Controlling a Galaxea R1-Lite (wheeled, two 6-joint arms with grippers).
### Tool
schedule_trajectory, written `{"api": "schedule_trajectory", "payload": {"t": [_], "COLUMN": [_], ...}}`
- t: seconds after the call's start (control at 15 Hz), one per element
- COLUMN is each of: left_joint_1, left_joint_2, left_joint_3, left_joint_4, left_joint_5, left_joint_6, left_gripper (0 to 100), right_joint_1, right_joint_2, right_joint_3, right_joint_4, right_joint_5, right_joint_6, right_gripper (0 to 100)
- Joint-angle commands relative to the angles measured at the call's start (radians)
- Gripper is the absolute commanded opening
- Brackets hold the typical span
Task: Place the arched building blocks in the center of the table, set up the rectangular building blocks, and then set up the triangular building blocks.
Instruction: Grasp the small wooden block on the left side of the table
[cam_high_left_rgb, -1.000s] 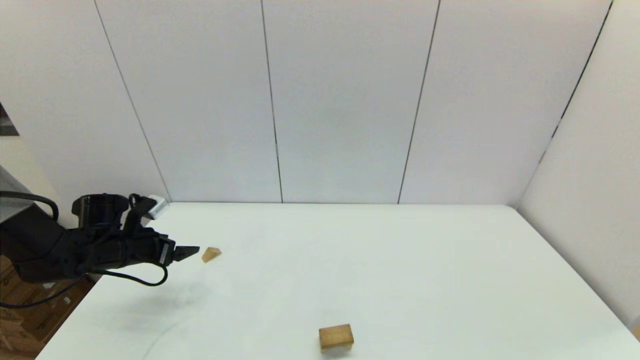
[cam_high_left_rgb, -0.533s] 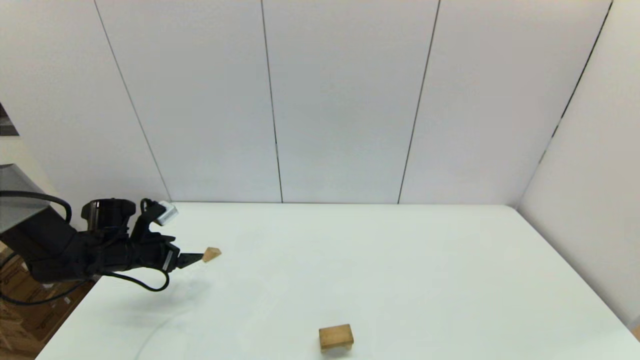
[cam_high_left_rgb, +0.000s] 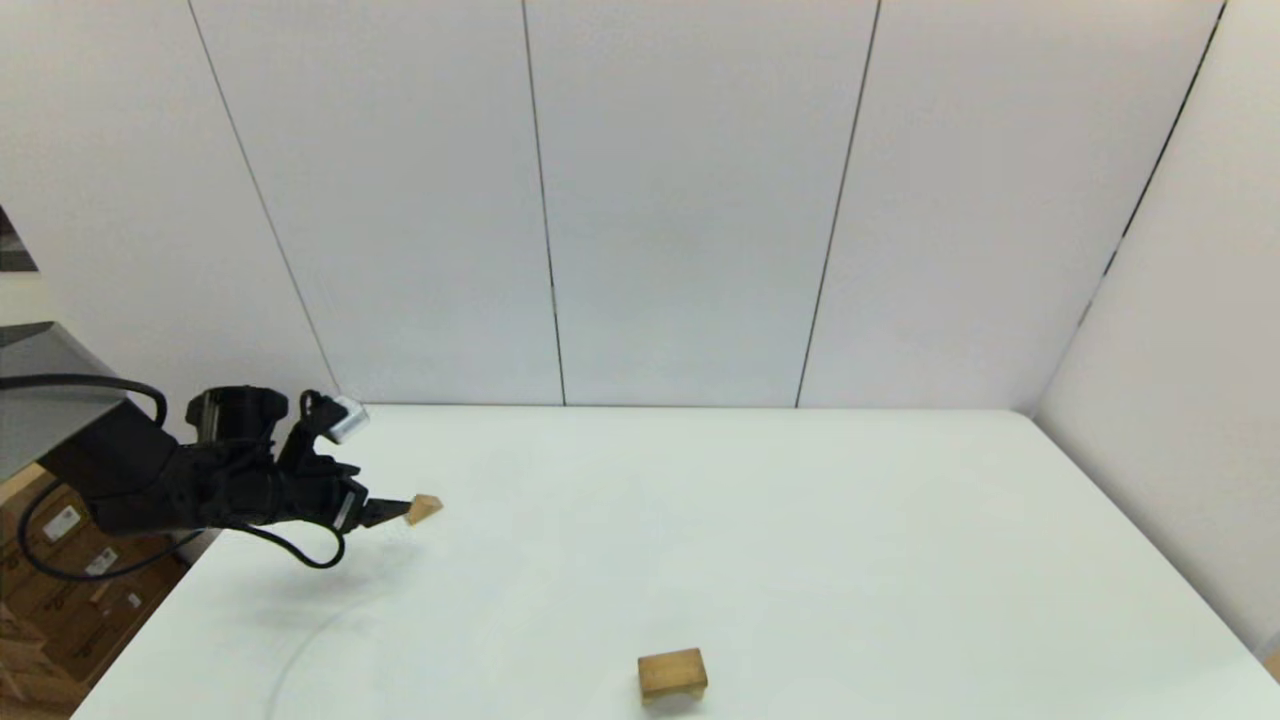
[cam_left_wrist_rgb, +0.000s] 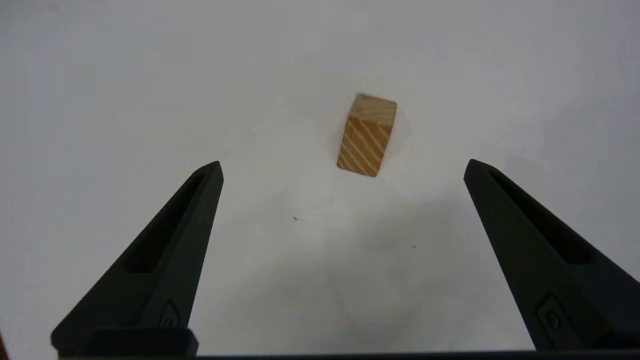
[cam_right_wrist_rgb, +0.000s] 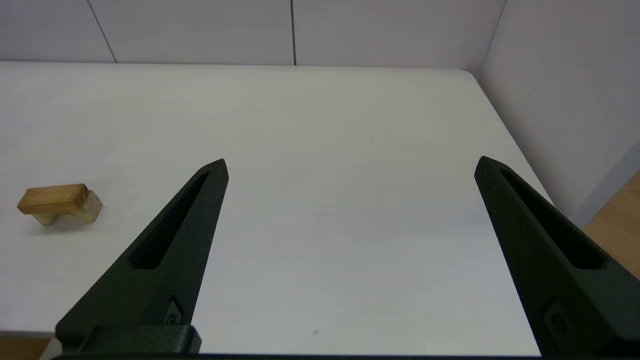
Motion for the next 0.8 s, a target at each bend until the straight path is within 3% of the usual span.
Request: {"api": "schedule_trajectory", "payload": {"t": [0.07, 0.8], "left_joint_1": [-0.005, -0.043], "left_joint_2": [0.036, 0.130], "left_joint_3": [-0.013, -0.099], "left_joint_4": [0.013, 0.023], "left_joint_5": [-0.005, -0.002], "left_joint_6": [0.027, 0.085], "left_gripper": [100, 100], "right_joint_1": [0.000, 0.000], "right_joint_2": [0.001, 0.001], "right_joint_3": [0.000, 0.000], "right_joint_4": [0.000, 0.000], "right_joint_5": [0.000, 0.000], "right_joint_6": [0.000, 0.000], "right_gripper": [100, 100]}}
